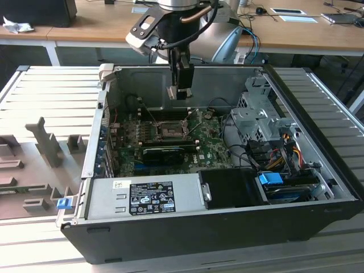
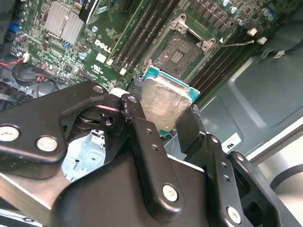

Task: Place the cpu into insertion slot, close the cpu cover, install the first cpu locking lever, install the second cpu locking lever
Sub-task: 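Place the cpu into insertion slot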

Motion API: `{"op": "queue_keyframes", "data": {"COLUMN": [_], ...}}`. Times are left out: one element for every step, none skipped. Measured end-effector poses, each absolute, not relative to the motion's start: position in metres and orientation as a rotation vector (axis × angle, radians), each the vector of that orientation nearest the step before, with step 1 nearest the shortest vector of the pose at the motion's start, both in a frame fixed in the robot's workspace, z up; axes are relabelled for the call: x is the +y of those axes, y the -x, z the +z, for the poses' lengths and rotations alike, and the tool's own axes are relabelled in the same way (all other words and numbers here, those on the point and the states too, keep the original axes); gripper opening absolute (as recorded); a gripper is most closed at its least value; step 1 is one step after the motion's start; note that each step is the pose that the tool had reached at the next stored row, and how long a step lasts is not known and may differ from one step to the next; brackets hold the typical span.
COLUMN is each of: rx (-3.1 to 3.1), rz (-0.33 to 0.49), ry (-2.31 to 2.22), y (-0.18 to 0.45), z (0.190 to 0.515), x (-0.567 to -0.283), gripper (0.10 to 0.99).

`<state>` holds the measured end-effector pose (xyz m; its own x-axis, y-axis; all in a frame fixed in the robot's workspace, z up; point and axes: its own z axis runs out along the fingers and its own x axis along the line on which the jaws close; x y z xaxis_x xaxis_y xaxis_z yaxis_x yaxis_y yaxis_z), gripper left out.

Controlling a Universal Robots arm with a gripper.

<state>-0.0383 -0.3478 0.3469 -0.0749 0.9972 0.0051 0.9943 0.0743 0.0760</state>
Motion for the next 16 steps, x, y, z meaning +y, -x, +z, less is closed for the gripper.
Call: {"op": "queue_keyframes", "data": {"rx": [2.252, 2.243, 2.236, 2.228, 2.224, 2.222, 2.221, 2.221, 2.221, 2.221, 2.221, 2.221, 2.221, 2.221, 2.221, 2.221], "rz": [0.091, 0.091, 0.09, 0.09, 0.09, 0.09, 0.09, 0.09, 0.09, 0.09, 0.09, 0.09, 0.09, 0.09, 0.09, 0.09], "ry": [-2.119, -2.127, -2.134, -2.143, -2.147, -2.148, -2.149, -2.149, -2.149, -2.149, -2.149, -2.149, -2.149, -2.149, -2.149, -2.149], "y": [0.038, 0.038, 0.038, 0.038, 0.038, 0.038, 0.038, 0.038, 0.038, 0.038, 0.038, 0.038, 0.038, 0.038, 0.038, 0.038], "z": [0.346, 0.346, 0.345, 0.344, 0.344, 0.342, 0.339, 0.338, 0.337, 0.336, 0.335, 0.334, 0.333, 0.332, 0.332, 0.331], "x": [-0.348, -0.348, -0.348, -0.348, -0.348, -0.348, -0.348, -0.348, -0.348, -0.348, -0.348, -0.348, -0.348, -0.348, -0.348, -0.348], "gripper": [0.529, 0.529, 0.529, 0.529, 0.529, 0.529, 0.529, 0.529, 0.529, 0.529, 0.529, 0.529, 0.529, 0.529, 0.529, 0.529]}}
